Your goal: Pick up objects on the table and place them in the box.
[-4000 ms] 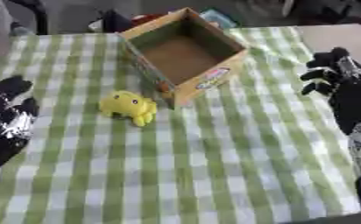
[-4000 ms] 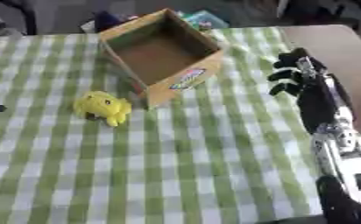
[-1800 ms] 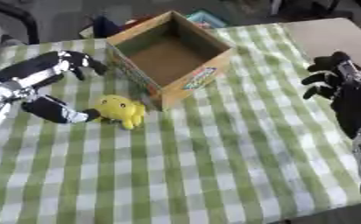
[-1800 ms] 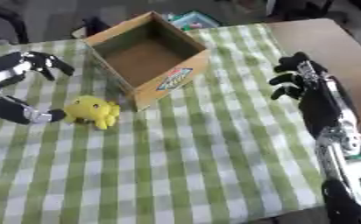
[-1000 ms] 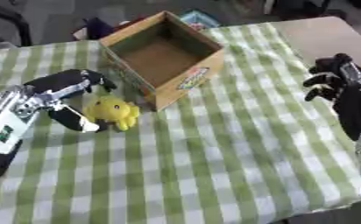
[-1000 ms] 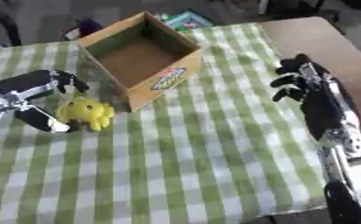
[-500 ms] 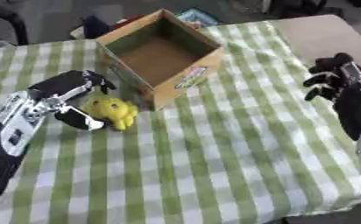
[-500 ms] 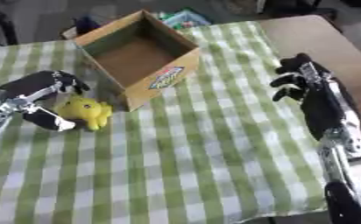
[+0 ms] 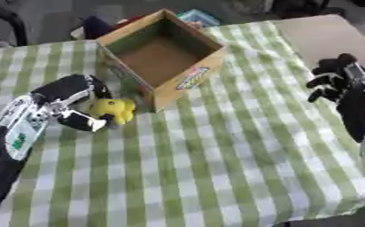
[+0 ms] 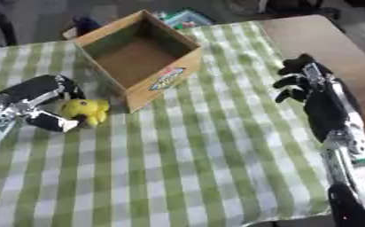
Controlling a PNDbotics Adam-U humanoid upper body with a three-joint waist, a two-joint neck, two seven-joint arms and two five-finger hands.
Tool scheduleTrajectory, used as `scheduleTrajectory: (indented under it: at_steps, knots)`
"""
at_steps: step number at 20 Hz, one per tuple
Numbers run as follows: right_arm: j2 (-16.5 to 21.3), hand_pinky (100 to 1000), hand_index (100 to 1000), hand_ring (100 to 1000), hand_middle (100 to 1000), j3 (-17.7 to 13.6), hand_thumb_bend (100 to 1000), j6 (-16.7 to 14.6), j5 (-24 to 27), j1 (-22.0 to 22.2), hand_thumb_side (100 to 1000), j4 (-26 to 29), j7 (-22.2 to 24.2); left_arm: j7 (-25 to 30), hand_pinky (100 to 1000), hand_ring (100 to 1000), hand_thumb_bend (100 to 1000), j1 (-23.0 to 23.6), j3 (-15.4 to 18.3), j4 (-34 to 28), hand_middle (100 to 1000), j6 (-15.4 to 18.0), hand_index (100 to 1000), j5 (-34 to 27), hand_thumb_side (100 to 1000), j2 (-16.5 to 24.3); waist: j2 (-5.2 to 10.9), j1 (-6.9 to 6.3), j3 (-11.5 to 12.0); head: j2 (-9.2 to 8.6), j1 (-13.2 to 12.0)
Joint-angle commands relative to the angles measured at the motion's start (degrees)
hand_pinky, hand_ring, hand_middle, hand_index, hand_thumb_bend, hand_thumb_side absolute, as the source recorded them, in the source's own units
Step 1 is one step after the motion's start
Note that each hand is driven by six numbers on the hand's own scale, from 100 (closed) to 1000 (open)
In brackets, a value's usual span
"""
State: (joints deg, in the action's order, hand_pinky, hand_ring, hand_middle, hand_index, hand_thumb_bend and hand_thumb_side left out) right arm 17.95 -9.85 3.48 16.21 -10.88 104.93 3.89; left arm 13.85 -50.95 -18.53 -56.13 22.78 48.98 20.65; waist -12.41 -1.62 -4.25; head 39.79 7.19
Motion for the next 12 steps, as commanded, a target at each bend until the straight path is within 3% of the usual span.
scheduleTrajectory:
  at_steps: [1, 7, 8, 9, 12]
  knots:
    - [1.01, 404, 688, 559, 587, -0.16, 100, -0.03, -0.36, -0.50, 676, 0.80, 0.09, -1.34, 497, 577, 192, -1.24, 0.78, -1.26, 267, -0.04, 447, -0.83, 214, 1.65, 0.91, 0.12, 0.12, 0.62, 0.07]
    - [1.20, 404, 688, 559, 588, -0.22, 100, -0.07, -0.38, -0.35, 673, 0.77, 0.05, -1.36, 475, 556, 229, -1.91, 1.18, -5.98, 238, -0.48, 414, -3.67, 204, 4.42, 1.15, 0.00, 0.48, 0.68, 0.30]
    - [1.25, 404, 688, 559, 588, -0.22, 100, -0.08, -0.39, -0.31, 675, 0.77, 0.07, -1.35, 473, 551, 154, -2.16, 1.31, -7.06, 235, -0.66, 413, -4.23, 253, 4.97, 1.18, -0.03, 0.46, 0.67, 0.32]
    - [1.30, 404, 688, 559, 588, -0.22, 100, -0.10, -0.40, -0.26, 671, 0.77, 0.07, -1.54, 473, 548, 244, -2.58, 1.57, -8.24, 235, -0.90, 413, -4.82, 192, 5.60, 1.21, -0.05, 0.43, 0.65, 0.32]
    - [1.48, 404, 688, 559, 588, -0.09, 100, -0.14, -0.40, -0.24, 665, 0.79, 0.18, -2.44, 472, 543, 252, -4.05, 2.61, -10.67, 234, -2.12, 402, -6.08, 178, 6.82, 1.35, -0.14, 0.10, 0.55, 0.13]
